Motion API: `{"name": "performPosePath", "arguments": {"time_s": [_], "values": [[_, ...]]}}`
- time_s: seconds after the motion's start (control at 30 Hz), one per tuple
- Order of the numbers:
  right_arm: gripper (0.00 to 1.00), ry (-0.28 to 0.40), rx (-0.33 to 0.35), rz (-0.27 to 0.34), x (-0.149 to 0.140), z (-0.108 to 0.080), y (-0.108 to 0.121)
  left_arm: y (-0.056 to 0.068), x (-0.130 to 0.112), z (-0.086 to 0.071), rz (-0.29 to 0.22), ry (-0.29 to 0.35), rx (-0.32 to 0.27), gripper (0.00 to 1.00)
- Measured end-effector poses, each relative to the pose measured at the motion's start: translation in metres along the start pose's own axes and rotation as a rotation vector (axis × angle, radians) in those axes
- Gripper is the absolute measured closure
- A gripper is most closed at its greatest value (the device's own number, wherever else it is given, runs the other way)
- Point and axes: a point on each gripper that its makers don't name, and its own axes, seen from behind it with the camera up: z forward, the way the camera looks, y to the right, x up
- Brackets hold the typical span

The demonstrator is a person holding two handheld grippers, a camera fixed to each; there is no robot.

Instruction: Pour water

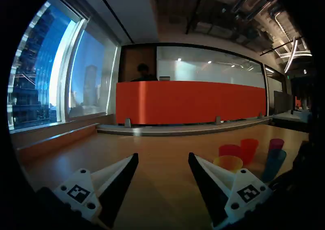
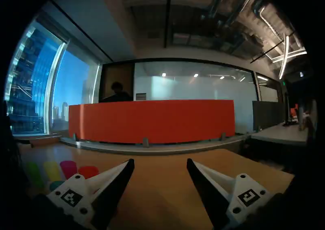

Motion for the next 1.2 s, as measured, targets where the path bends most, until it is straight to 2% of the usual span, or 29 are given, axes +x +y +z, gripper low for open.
{"name": "performPosePath", "arguments": {"time_s": [0.37,1.2], "values": [[0.00,-0.042,0.015,-0.008,-0.028,0.001,-0.014,0.000,0.000,0.000,0.000,0.000,0.000,0.09],[0.00,-0.074,0.009,-0.028,-0.043,0.002,-0.017,0.000,0.001,0.000,0.000,0.000,0.000,0.09]]}}
